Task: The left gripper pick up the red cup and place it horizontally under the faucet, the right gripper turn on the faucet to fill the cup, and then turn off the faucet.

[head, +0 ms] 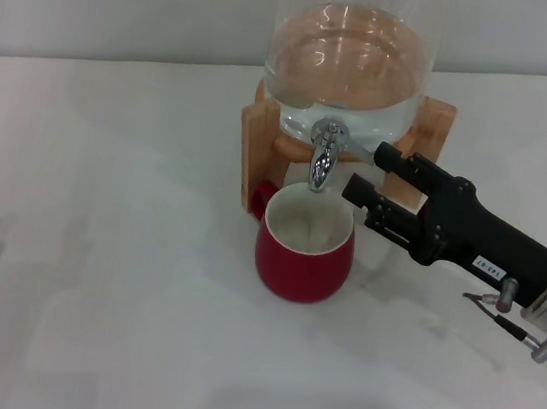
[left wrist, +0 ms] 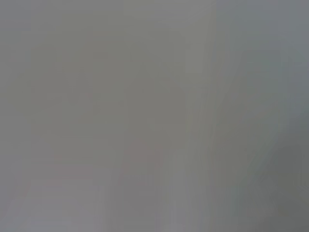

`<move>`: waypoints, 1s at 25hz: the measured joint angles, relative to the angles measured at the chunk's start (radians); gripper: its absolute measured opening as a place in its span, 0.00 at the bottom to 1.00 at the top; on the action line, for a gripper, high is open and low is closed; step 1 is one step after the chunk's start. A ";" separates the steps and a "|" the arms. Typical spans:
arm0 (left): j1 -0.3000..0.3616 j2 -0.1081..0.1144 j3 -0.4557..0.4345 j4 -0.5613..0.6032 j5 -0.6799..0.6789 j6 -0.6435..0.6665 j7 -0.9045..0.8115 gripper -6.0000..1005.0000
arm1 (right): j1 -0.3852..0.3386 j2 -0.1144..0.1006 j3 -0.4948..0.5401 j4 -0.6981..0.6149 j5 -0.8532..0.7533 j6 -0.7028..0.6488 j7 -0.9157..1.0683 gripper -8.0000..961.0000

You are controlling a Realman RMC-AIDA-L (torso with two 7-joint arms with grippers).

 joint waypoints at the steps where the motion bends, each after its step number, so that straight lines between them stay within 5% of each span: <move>1: 0.000 0.000 0.000 0.001 0.000 0.000 0.000 0.88 | 0.000 0.000 -0.002 0.000 0.000 0.000 0.000 0.74; 25: -0.004 0.002 0.003 0.000 0.000 0.001 0.000 0.88 | -0.002 -0.002 0.007 -0.014 0.009 -0.010 -0.007 0.72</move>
